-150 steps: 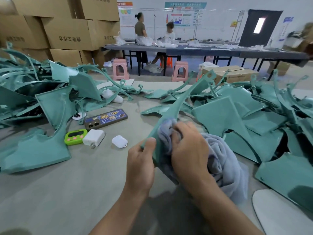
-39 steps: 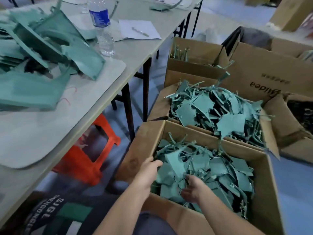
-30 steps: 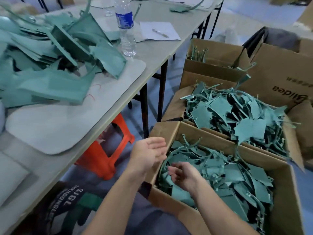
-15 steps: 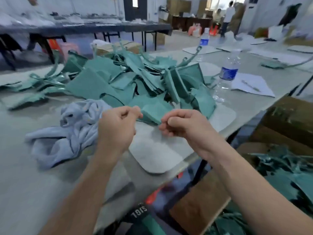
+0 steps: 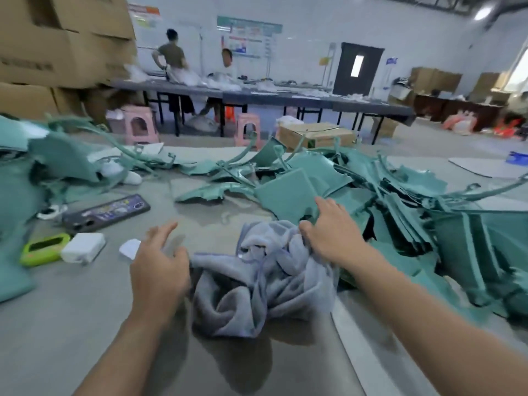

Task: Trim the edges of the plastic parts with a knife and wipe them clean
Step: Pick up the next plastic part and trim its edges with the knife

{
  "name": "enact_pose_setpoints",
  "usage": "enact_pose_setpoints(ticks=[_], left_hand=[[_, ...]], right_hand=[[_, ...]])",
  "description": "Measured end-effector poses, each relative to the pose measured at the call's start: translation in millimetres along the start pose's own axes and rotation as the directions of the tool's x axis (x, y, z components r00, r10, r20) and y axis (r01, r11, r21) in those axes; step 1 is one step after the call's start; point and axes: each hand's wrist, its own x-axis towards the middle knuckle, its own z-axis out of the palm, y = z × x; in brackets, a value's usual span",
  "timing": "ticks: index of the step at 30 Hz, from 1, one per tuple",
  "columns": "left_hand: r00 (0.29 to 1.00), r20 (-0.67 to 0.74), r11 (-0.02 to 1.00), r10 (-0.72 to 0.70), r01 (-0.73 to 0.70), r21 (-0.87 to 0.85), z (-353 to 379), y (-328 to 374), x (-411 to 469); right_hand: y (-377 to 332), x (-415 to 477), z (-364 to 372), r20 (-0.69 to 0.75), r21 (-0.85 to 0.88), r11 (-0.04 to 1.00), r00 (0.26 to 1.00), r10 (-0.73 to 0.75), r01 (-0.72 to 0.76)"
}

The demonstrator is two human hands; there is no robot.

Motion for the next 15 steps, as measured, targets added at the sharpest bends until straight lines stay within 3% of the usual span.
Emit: enact_pose_setpoints(ticks=[2, 4, 9, 12, 15], left_hand=[[0.999, 0.01, 0.999, -0.032, 0.032, 0.002, 1, -11, 10], [1.0, 0.016, 0.999, -0.024, 0.023, 0.033, 1, -17, 15], [0.998, -0.011, 0.998, -0.06, 0.06, 0.036, 2, -24, 18], [0.998, -0.015, 0.998, -0.053, 0.054, 0.04, 3, -21, 18], [0.998, -0.047, 0.999, -0.048, 0.049, 0.023, 2, -10, 17]], right_hand=[[0, 25, 9, 0.038, -0.118, 0.992, 0.998, 0.049, -0.044], [1, 45, 20, -0.013, -0.153, 0.986, 0.998, 0.066, -0.067], [-1, 71, 41, -0.112, -0.02, 0.977, 0.972, 0.208, -0.211], [-8, 73, 27, -0.192, 0.12, 0.985, 0.97, 0.147, -0.126], [-34, 65, -3, -0.368, 0.181, 0.98, 0.93, -0.01, 0.082]])
